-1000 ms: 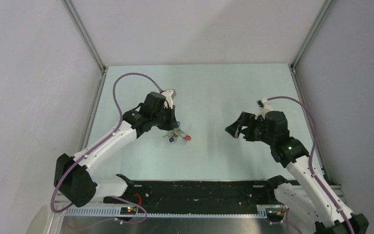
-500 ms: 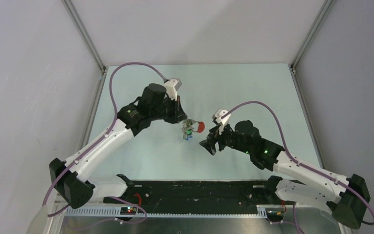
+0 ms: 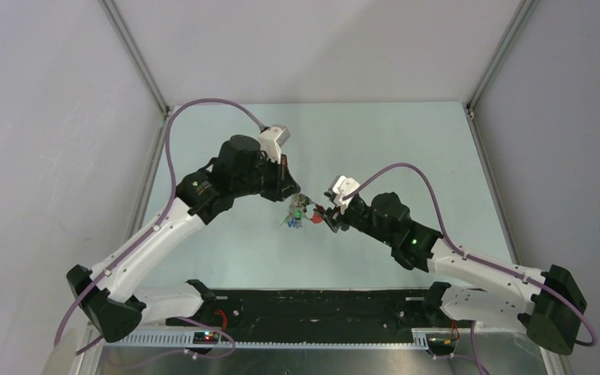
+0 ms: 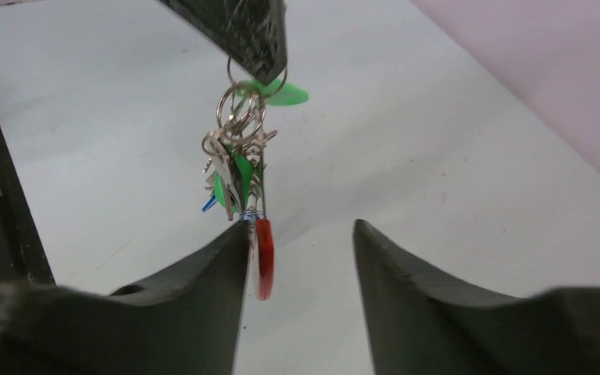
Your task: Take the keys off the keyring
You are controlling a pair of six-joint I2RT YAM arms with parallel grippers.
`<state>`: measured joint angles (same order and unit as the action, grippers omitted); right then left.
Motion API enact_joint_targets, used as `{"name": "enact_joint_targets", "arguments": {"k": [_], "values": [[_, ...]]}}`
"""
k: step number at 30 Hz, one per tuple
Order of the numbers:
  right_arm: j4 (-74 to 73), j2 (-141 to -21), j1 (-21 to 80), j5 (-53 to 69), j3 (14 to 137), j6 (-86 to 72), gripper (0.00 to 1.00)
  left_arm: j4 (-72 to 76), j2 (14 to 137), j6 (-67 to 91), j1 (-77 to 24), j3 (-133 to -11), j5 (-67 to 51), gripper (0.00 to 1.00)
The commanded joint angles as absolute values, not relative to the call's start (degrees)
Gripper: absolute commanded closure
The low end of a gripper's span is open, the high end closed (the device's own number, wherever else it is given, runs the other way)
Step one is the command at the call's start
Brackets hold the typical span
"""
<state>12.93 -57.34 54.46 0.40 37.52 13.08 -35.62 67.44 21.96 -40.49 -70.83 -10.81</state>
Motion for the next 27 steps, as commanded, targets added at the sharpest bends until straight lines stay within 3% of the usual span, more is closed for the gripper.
{"name": "enact_joint_targets", "arguments": {"k": [1, 5, 6, 7, 9, 10, 12, 14, 17, 19, 23, 27], "values": [[16.1, -59.6, 54.5, 4.9, 40.0, 15.0, 0.51, -33.6, 64.2, 20.4, -41.2, -74.9, -12.4, 1.00], [14.9, -60.8, 54.6, 6.6, 41.2, 14.1, 0.82, -33.7, 63.8, 20.0, -41.4, -75.4, -12.8, 1.00], [14.8, -60.5, 54.5, 7.1, 41.3, 14.1, 0.95, -33.6, 63.7, 19.9, -41.4, -75.4, -12.9, 1.00], [14.2, -60.2, 54.5, 8.0, 41.3, 14.0, 0.99, -33.6, 63.5, 19.6, -41.5, -75.3, -12.8, 0.99], [12.9, -58.4, 54.1, 9.4, 41.3, 14.1, 1.00, -33.5, 62.2, 19.4, -41.4, -74.4, -11.0, 0.81], [12.3, -57.0, 53.5, 9.8, 41.3, 14.1, 1.00, -33.2, 60.4, 19.2, -41.4, -73.2, -10.0, 0.62], [10.3, -54.4, 52.5, 11.0, 41.3, 13.7, 1.00, -32.5, 56.9, 18.1, -41.4, -70.6, -6.5, 0.38], [7.0, -51.6, 51.0, 12.4, 41.6, 12.2, 1.00, -31.1, 52.8, 17.0, -41.0, -67.6, -3.6, 0.21], [3.3, -46.8, 47.9, 17.6, 42.7, 11.4, 1.00, -27.5, 46.2, 14.8, -39.3, -63.0, -5.4, 0.09], [1.6, -44.2, 46.9, 19.1, 42.9, 13.6, 1.00, -24.0, 43.1, 12.8, -38.9, -59.4, -7.2, 0.06], [0.7, -41.5, 48.2, 16.4, 42.9, 30.4, 1.00, -18.6, 39.7, 11.0, -38.8, -54.8, -7.8, 0.04], [8.8, -42.5, 48.3, 11.1, 43.8, 47.0, 1.00, -17.4, 39.2, 11.2, -38.8, -54.2, -7.1, 0.04]]}}
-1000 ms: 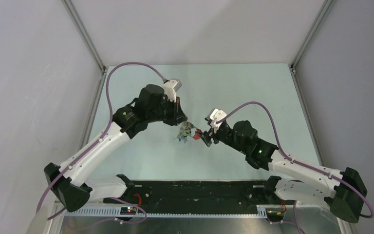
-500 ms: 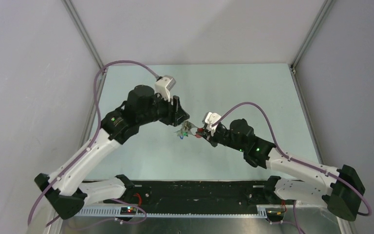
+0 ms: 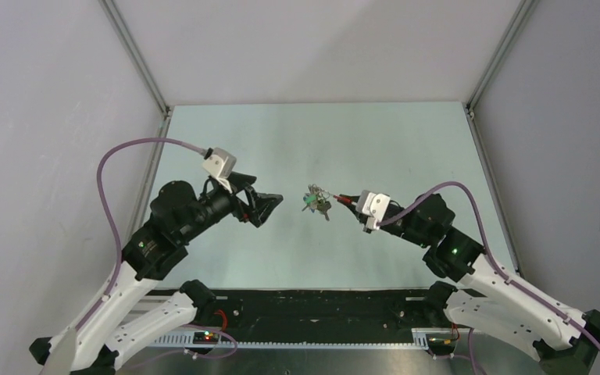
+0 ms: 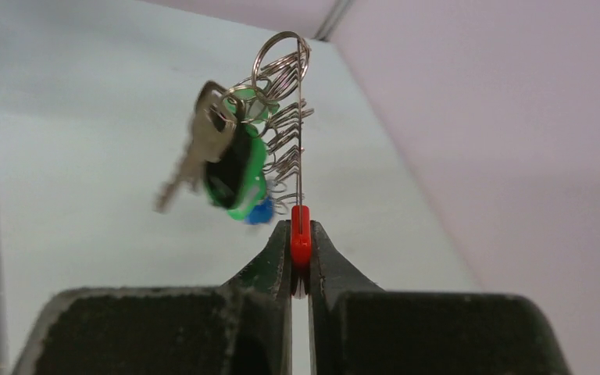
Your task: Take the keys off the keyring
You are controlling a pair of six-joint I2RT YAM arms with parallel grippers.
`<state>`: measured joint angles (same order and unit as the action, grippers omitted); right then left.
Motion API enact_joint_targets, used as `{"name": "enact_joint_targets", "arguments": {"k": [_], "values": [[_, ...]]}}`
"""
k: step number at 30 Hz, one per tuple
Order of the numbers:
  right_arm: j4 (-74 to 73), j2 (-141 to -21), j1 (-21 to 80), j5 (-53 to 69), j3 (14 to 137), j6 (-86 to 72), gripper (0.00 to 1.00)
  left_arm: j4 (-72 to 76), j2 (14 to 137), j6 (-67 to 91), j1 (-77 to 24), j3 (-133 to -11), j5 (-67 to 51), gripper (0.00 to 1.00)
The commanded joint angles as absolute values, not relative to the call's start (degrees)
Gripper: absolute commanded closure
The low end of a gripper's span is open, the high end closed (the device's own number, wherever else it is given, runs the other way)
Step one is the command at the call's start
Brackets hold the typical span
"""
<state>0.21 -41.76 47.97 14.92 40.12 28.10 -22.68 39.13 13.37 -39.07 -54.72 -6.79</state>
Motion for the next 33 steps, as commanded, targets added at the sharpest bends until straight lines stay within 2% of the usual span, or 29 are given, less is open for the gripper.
{"name": "enact_joint_targets", "arguments": {"k": [1, 10, 15, 17, 19, 21, 23, 25, 27, 29, 33], "values": [[10.4, -43.1, 48.3, 11.4, 45.3, 53.7, 1.00, -17.3, 39.2, 11.4, -38.7, -54.6, -7.1, 0.04], [10.8, -53.5, 48.8, 14.6, 61.4, 82.4, 1.00, -15.8, 35.7, 10.8, -38.8, -53.7, -6.9, 0.05], [9.0, -58.3, 44.8, 17.2, 66.7, 83.8, 1.00, -15.1, 31.5, 10.0, -38.7, -51.9, -4.5, 0.04], [4.8, -57.7, 50.1, 10.0, 68.7, 89.0, 1.00, -14.8, 30.4, 9.5, -38.8, -51.3, -4.0, 0.04], [4.1, -55.0, 52.1, 13.0, 69.3, 86.8, 1.00, -14.7, 29.7, 9.1, -38.8, -51.1, -4.4, 0.04], [4.1, -55.8, 45.6, 20.0, 69.5, 82.6, 1.00, -14.3, 29.6, 9.0, -38.8, -50.8, -4.6, 0.04], [5.7, -58.7, 41.4, 18.5, 69.6, 81.7, 1.00, -13.8, 30.2, 8.9, -38.8, -50.7, -4.9, 0.05], [4.8, -58.0, 45.0, 14.0, 69.7, 85.3, 1.00, -13.8, 31.1, 9.0, -38.8, -51.1, -6.2, 0.05], [4.3, -55.9, 46.8, 18.3, 69.8, 83.5, 1.00, -13.7, 31.7, 9.5, -38.8, -51.4, -7.6, 0.06], [4.1, -57.0, 44.0, 20.7, 71.1, 82.6, 1.00, -13.5, 32.2, 10.1, -38.8, -51.3, -7.9, 0.06], [0.7, -60.6, 41.7, 15.2, 73.1, 85.2, 1.00, -12.6, 33.5, 11.2, -38.8, -51.8, -9.7, 0.07]]}}
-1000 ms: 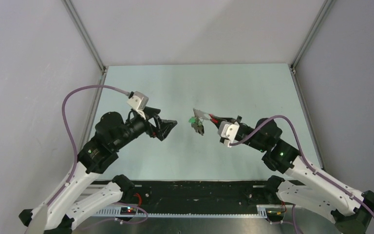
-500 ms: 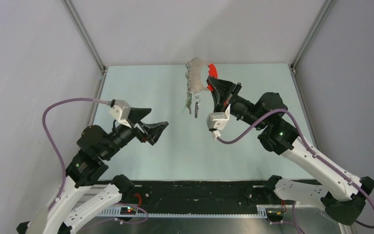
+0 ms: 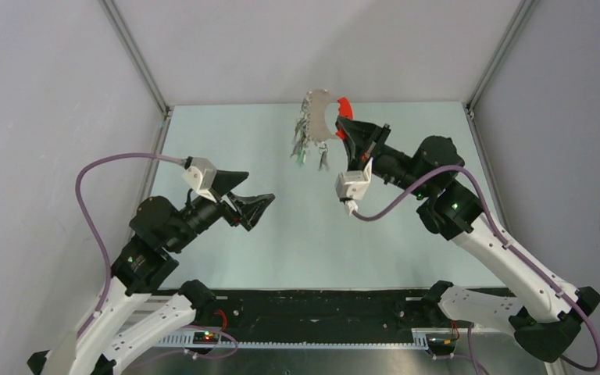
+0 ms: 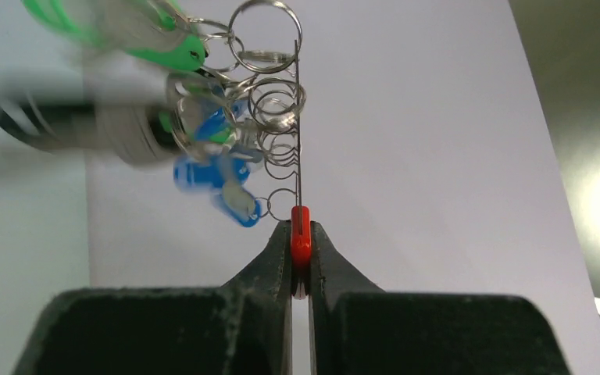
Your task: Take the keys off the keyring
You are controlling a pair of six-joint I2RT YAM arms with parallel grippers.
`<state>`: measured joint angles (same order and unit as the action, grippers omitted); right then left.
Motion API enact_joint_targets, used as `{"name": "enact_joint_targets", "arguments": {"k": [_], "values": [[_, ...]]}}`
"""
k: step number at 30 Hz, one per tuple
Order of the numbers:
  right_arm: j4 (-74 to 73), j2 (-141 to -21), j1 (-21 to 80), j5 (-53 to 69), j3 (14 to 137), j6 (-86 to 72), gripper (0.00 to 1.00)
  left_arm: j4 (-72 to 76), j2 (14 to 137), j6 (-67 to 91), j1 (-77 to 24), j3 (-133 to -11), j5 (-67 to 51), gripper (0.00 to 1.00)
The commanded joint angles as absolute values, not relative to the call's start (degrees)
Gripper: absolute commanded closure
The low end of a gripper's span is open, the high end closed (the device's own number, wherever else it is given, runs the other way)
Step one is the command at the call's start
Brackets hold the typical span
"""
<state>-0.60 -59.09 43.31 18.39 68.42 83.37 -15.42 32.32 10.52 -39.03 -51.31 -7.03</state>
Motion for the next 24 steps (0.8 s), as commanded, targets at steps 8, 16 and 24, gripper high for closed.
{"name": "enact_joint_targets", "arguments": {"k": [8, 16, 24], "values": [[1.1, -61.2, 41.6, 15.9, 73.3, 84.1, 1.00, -4.2, 37.0, 16.2, -38.8, -48.8, -9.7, 0.07], [2.0, -62.2, 41.2, 14.7, 73.3, 83.5, 1.00, 19.4, 39.6, 15.9, -42.0, -40.4, -5.3, 0.11], [4.8, -64.0, 41.1, 12.9, 73.3, 83.3, 1.00, 26.4, 46.4, -1.6, -51.9, -41.8, -2.2, 0.20]]}}
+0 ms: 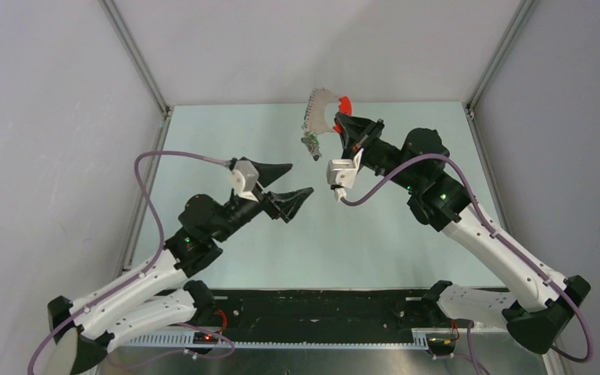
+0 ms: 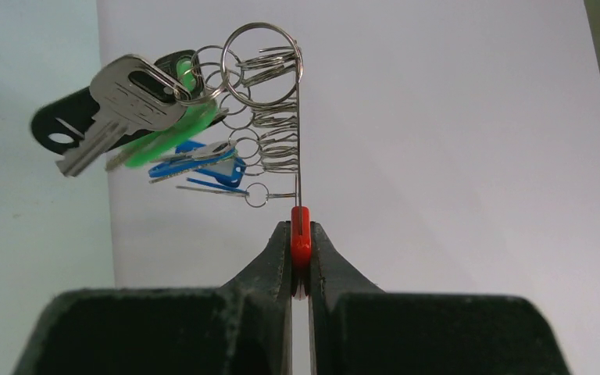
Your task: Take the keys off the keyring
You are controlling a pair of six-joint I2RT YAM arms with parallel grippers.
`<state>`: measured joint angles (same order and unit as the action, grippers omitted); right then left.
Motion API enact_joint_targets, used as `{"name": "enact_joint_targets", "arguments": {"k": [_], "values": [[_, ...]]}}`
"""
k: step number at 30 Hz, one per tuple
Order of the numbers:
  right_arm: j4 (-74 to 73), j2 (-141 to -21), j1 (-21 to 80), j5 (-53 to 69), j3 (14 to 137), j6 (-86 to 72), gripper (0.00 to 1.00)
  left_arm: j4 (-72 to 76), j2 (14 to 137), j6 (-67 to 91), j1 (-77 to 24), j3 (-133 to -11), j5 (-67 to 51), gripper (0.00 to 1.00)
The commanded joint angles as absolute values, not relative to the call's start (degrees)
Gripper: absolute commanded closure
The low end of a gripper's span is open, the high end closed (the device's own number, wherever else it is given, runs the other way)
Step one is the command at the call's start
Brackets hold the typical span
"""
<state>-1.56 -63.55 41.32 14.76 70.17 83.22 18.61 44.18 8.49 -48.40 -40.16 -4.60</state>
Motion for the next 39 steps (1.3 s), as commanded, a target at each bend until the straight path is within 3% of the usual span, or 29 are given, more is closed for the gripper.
{"name": "enact_joint_targets", "arguments": {"k": [1, 8, 20, 27, 33, 35, 39], "values": [[5.1, -64.3, 41.0, 12.6, 73.4, 83.5, 1.00, 26.6, 47.0, -3.0, -52.1, -42.3, -2.2, 0.21], [5.4, -64.7, 41.1, 13.0, 73.7, 83.4, 1.00, 31.6, 50.6, -3.3, -52.8, -43.2, 0.6, 0.26], [4.9, -63.8, 41.9, 13.3, 73.8, 83.4, 1.00, 36.6, 54.9, -4.4, -52.8, -46.0, 4.7, 0.27], [4.9, -63.3, 42.3, 13.4, 73.7, 83.2, 1.00, 37.0, 56.6, -6.2, -52.9, -47.4, 6.5, 0.36], [4.8, -63.0, 42.5, 13.5, 73.8, 83.3, 1.00, 37.0, 58.1, -5.8, -52.8, -48.7, 9.0, 0.37], [4.8, -62.9, 42.6, 13.7, 73.8, 83.3, 1.00, 37.0, 58.8, -5.9, -52.9, -48.9, 9.2, 0.41], [4.8, -62.7, 42.6, 13.6, 73.7, 83.2, 1.00, 36.9, 60.0, -5.8, -52.7, -49.4, 9.7, 0.68]]}}
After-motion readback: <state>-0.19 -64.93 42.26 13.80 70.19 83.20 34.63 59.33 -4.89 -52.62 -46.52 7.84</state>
